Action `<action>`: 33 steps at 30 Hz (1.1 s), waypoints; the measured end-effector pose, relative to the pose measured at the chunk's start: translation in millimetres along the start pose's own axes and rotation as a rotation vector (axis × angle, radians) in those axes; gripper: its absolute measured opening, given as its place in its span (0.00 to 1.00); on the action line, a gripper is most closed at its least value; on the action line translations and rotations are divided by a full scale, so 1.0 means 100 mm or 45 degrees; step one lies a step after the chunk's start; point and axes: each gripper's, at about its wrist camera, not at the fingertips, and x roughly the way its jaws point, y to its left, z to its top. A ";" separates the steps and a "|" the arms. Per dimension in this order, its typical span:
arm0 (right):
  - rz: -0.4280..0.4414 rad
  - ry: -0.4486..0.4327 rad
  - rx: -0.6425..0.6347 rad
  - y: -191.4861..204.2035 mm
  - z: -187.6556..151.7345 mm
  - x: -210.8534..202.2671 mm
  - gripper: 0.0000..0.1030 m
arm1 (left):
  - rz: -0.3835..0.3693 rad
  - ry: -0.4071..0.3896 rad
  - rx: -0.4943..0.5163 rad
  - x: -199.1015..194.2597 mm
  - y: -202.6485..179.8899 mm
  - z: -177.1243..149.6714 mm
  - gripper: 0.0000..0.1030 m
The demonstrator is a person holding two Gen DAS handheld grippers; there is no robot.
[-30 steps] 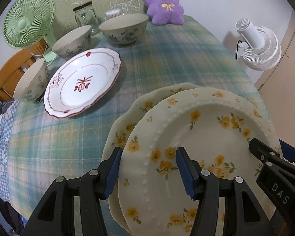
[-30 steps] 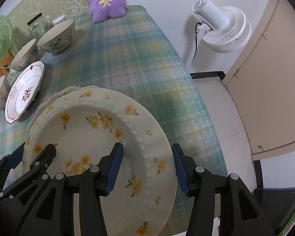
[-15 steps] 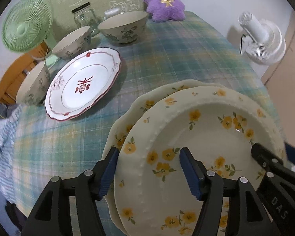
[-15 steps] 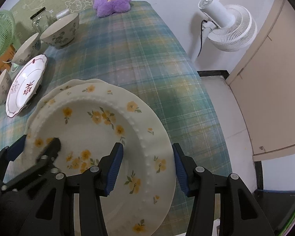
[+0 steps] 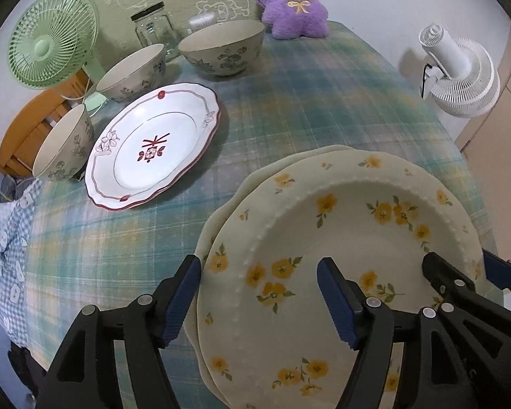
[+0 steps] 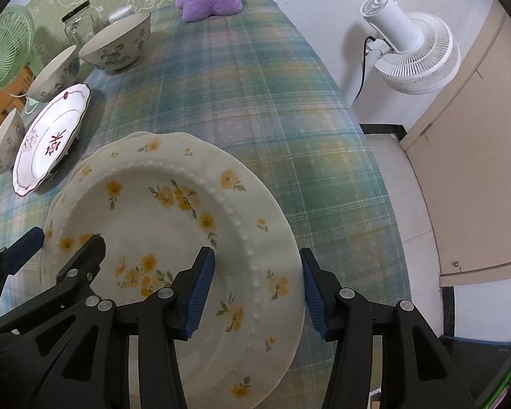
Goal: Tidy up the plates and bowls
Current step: 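Open both grippers and withdraw them from the stacked plates, then reach both grippers to the red-rimmed white plate and grasp its rim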
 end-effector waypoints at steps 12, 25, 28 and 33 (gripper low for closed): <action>0.049 -0.142 0.036 0.18 0.12 -0.54 0.70 | -0.076 -0.097 -0.107 -0.44 0.49 0.03 0.85; 0.180 -0.364 0.011 0.78 0.42 -1.22 0.70 | -0.087 -0.296 -0.167 -0.95 1.11 0.28 0.90; 0.195 -0.381 -0.043 0.96 0.54 -1.21 0.71 | -0.078 -0.310 -0.203 -0.94 1.21 0.36 0.90; 0.245 -0.362 -0.119 1.23 0.77 -1.01 0.71 | -0.016 -0.302 -0.270 -0.74 1.33 0.49 0.90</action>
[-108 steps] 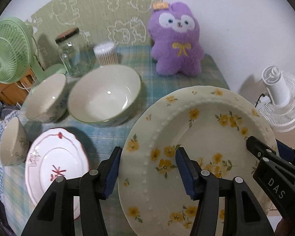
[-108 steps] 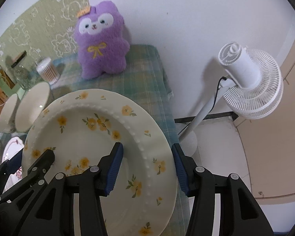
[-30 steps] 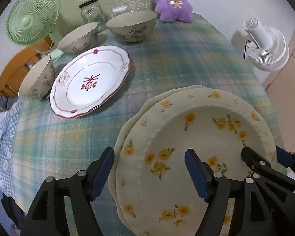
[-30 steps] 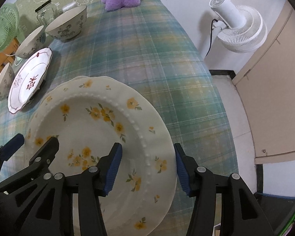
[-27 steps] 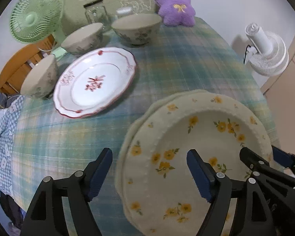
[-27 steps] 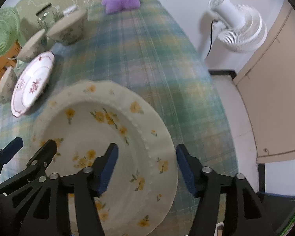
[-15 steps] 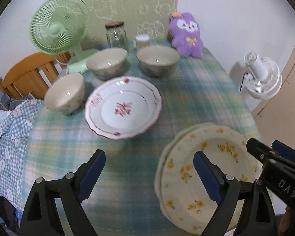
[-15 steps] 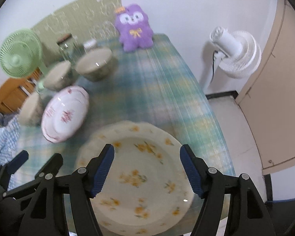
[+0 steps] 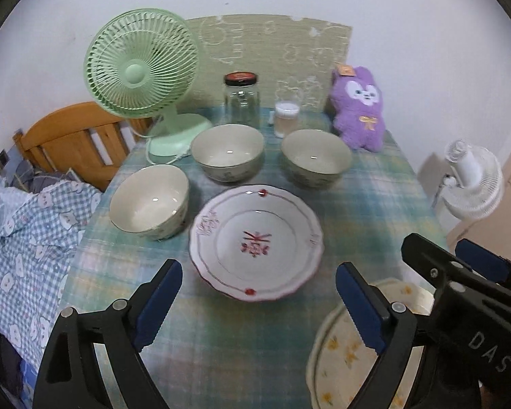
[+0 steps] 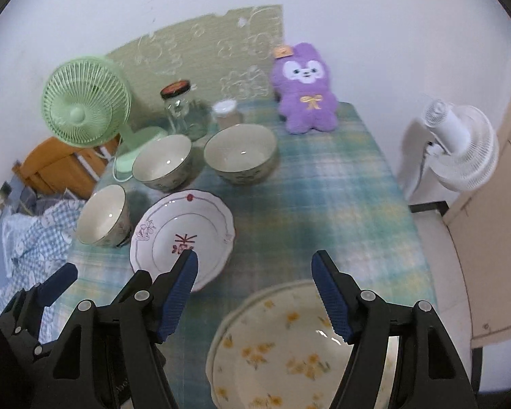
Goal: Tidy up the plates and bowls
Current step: 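Reach both grippers to the red-rimmed white plate and grasp its rim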
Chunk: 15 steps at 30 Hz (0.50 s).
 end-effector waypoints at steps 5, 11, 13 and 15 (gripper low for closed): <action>0.030 0.042 -0.025 0.14 0.15 0.39 0.71 | 0.047 0.029 -0.052 0.30 0.10 0.10 0.89; 0.031 0.081 -0.079 0.28 0.27 0.87 0.70 | 0.138 0.069 -0.114 0.75 0.25 0.19 0.83; 0.027 0.097 -0.097 0.32 0.29 1.03 0.70 | 0.161 0.086 -0.137 0.89 0.31 0.19 0.82; 0.028 0.117 -0.106 0.34 0.29 1.16 0.69 | 0.182 0.102 -0.155 1.00 0.35 0.17 0.81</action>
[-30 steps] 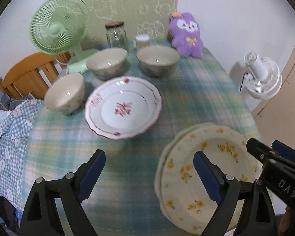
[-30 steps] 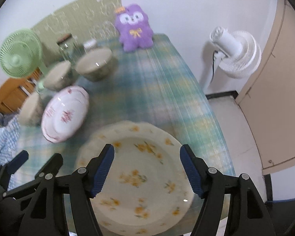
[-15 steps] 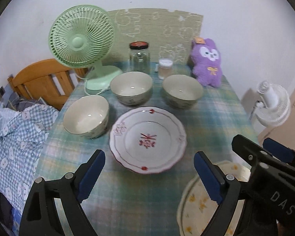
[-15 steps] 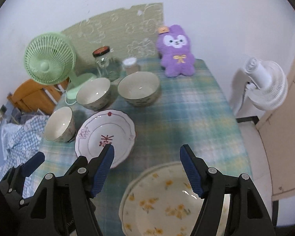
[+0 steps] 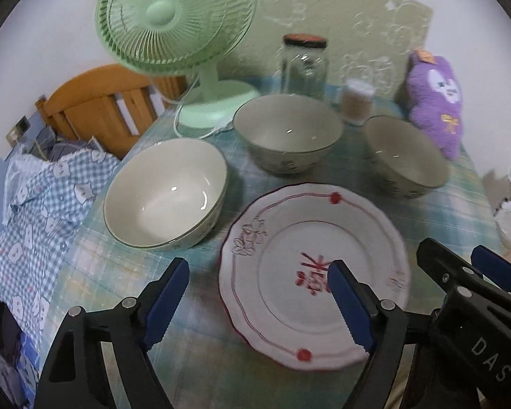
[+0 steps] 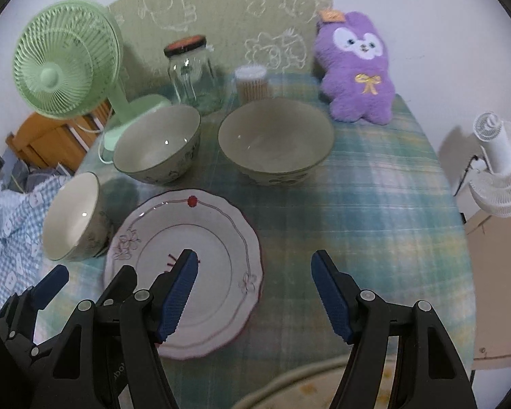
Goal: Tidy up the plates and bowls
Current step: 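Reach both grippers to the red-rimmed white plate and grasp its rim, then lift the red-rimmed plate with both grippers toward the yellow-flower plate stack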
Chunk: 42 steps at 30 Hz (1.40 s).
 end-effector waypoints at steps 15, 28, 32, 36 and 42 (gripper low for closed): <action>-0.001 0.124 -0.018 0.10 0.12 0.73 0.56 | 0.014 0.123 -0.057 0.60 0.06 0.00 0.66; -0.007 0.182 -0.025 0.17 0.13 0.90 0.47 | 0.023 0.135 -0.043 0.66 -0.02 0.03 0.63; -0.032 0.183 -0.040 0.20 0.13 0.90 0.48 | 0.031 0.140 -0.034 0.64 -0.03 0.03 0.61; -0.041 0.172 -0.047 0.19 0.11 0.82 0.48 | 0.035 0.135 -0.022 0.59 -0.04 0.01 0.59; -0.068 0.161 -0.033 0.13 0.05 0.65 0.48 | 0.002 0.134 -0.029 0.49 -0.04 -0.02 0.59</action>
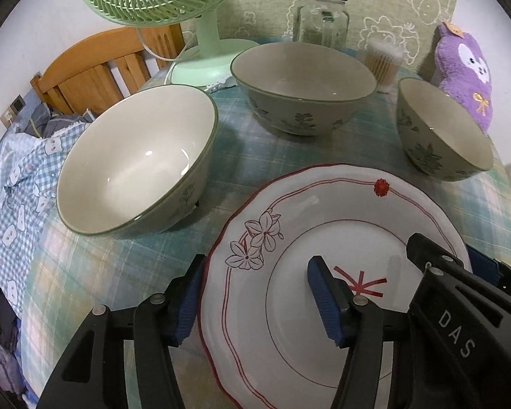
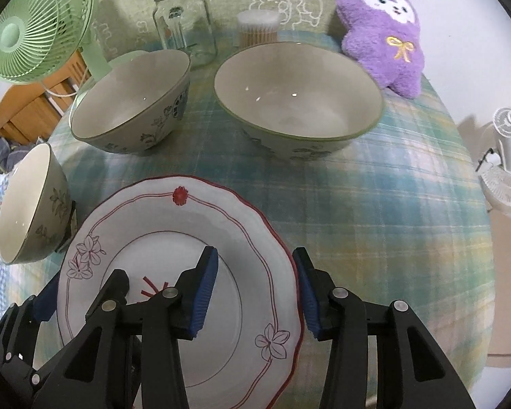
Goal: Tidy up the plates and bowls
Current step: 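Lift the red-rimmed plate with both grippers toward the yellow-flower plate stack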
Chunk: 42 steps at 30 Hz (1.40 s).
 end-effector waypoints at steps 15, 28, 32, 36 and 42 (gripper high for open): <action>-0.037 -0.078 0.000 0.02 -0.26 -0.66 0.48 | -0.042 -0.082 0.003 -0.56 0.09 -0.19 0.59; -0.081 -0.182 0.074 -0.14 -0.68 -1.38 0.48 | -0.108 -0.182 0.073 -1.16 0.12 -0.44 0.59; -0.109 -0.193 0.086 -0.26 -0.84 -1.55 0.48 | -0.141 -0.187 0.095 -1.31 0.03 -0.57 0.59; -0.118 -0.204 0.089 -0.41 -1.00 -1.69 0.48 | -0.150 -0.197 0.125 -1.44 -0.09 -0.70 0.59; -0.103 -0.214 0.098 -0.71 -1.20 -1.81 0.48 | -0.157 -0.200 0.156 -1.58 -0.33 -0.90 0.59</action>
